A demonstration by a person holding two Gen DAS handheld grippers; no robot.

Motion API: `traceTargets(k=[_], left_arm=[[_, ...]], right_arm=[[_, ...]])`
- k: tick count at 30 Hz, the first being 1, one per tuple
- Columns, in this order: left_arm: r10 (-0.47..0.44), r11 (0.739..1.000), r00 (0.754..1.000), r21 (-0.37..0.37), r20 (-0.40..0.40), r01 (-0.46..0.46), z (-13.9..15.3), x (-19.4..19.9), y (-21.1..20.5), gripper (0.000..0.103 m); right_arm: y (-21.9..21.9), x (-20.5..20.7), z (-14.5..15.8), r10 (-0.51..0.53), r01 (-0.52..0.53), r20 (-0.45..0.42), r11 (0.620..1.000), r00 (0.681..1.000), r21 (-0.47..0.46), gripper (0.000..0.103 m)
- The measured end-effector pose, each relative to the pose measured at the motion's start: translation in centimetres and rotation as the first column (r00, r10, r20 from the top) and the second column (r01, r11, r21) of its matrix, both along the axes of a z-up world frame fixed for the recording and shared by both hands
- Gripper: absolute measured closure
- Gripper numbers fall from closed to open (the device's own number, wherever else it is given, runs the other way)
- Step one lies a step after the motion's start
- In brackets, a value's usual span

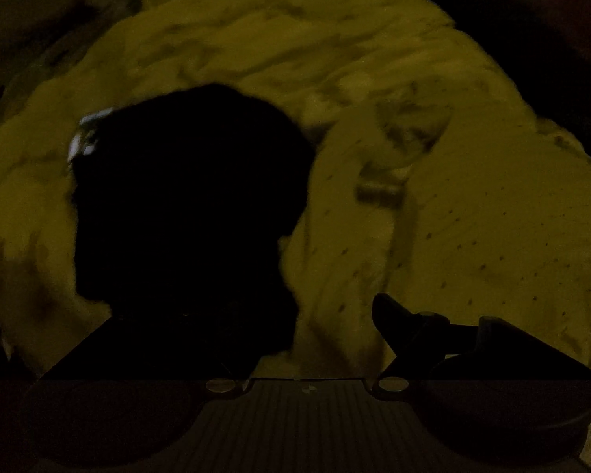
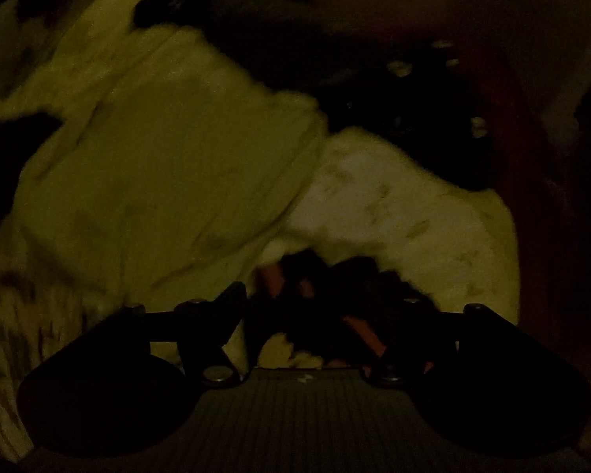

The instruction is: Fold large clothes

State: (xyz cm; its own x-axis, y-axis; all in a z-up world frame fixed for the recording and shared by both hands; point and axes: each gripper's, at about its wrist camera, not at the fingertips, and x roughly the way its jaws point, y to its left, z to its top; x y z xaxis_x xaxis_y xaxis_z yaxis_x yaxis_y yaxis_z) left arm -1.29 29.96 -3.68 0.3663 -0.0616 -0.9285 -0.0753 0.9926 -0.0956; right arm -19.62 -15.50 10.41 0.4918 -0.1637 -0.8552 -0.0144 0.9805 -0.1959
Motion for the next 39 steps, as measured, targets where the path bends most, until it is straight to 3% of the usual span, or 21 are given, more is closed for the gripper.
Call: traceTargets(k=[5, 11, 14, 18, 20, 21, 22, 24, 25, 26, 28, 30, 32, 34, 35, 37, 39], left_arm=[[0.055, 0.998, 0.998, 0.01, 0.01, -0.055, -0.2, -1.2, 0.7, 0.0], [0.034, 0.999, 0.999, -0.001, 0.006, -0.034, -0.5, -0.1, -0.2, 0.0], [0.01, 1.0, 0.999, 0.006, -0.035, -0.01, -2.0, 1.1, -1.5, 0.0], [-0.019, 0.994, 0.993, 0.101, -0.117, 0.031, -5.0, 2.8, -3.7, 0.0], [-0.041, 0.993, 0.991, 0.104, -0.131, 0.055, -5.7, 2.9, -4.3, 0.002], [-0.053, 0.993, 0.99, 0.096, -0.13, 0.066, -5.6, 2.9, -4.5, 0.006], [-0.066, 0.991, 0.99, 0.107, -0.127, 0.079, -5.2, 2.8, -4.7, 0.017], [-0.081, 0.988, 0.991, 0.123, -0.105, 0.094, -3.9, 2.8, -4.4, 0.057], [-0.071, 0.991, 0.993, 0.103, -0.089, 0.08, -3.0, 2.8, -3.9, 0.065], [-0.04, 0.996, 0.998, 0.079, -0.057, 0.044, -1.7, 2.9, -2.9, 0.065], [0.032, 0.997, 0.999, 0.066, 0.027, -0.033, 1.4, 3.3, -0.9, 0.065], [0.114, 0.991, 0.985, 0.053, 0.128, -0.121, 5.0, 4.1, 1.7, 0.065], [0.204, 0.975, 0.95, 0.037, 0.236, -0.219, 8.2, 5.3, 4.5, 0.064], [0.277, 0.952, 0.916, 0.048, 0.292, -0.303, 9.7, 7.0, 6.9, 0.058], [0.301, 0.94, 0.904, 0.065, 0.303, -0.335, 9.9, 7.9, 7.6, 0.028], [0.328, 0.924, 0.899, 0.1, 0.29, -0.37, 9.5, 10.0, 8.5, 0.0], [0.325, 0.927, 0.91, 0.103, 0.258, -0.36, 8.7, 10.8, 8.5, 0.0]], right_arm=[[3.4, 0.6, -3.6, 0.037, -0.035, -0.039, 0.998, 0.999, 0.06, 0.029], [4.2, 1.7, -6.7, -0.045, 0.056, -0.089, 0.99, 0.995, 0.131, 0.029], [3.4, 1.6, -7.1, -0.086, 0.103, -0.106, 0.981, 0.991, 0.162, 0.029], [2.4, 1.5, -7.3, -0.155, 0.176, -0.126, 0.968, 0.98, 0.178, 0.029], [1.9, 1.5, -7.3, -0.184, 0.206, -0.131, 0.961, 0.974, 0.186, 0.028], [1.7, 1.5, -7.3, -0.198, 0.22, -0.132, 0.957, 0.971, 0.188, 0.027], [1.6, 1.4, -7.3, -0.21, 0.233, -0.131, 0.954, 0.969, 0.19, 0.027], [1.3, 1.3, -7.2, -0.226, 0.248, -0.128, 0.95, 0.966, 0.191, 0.027], [1.2, 1.2, -7.3, -0.237, 0.258, -0.127, 0.947, 0.963, 0.193, 0.026], [1.1, 1.1, -7.4, -0.246, 0.268, -0.128, 0.943, 0.961, 0.198, 0.026], [0.8, 1.1, -7.5, -0.266, 0.289, -0.132, 0.934, 0.955, 0.209, 0.026], [0.6, 1.2, -7.7, -0.281, 0.305, -0.133, 0.927, 0.95, 0.217, 0.026], [0.5, 1.5, -7.8, -0.291, 0.315, -0.133, 0.921, 0.948, 0.229, 0.026], [0.5, 1.9, -7.9, -0.292, 0.317, -0.136, 0.917, 0.947, 0.241, 0.026], [0.6, 2.1, -8.0, -0.29, 0.317, -0.139, 0.916, 0.947, 0.245, 0.026], [0.7, 2.6, -8.2, -0.284, 0.313, -0.143, 0.916, 0.948, 0.25, 0.026], [1.0, 3.1, -8.3, -0.278, 0.308, -0.147, 0.917, 0.949, 0.253, 0.026]])
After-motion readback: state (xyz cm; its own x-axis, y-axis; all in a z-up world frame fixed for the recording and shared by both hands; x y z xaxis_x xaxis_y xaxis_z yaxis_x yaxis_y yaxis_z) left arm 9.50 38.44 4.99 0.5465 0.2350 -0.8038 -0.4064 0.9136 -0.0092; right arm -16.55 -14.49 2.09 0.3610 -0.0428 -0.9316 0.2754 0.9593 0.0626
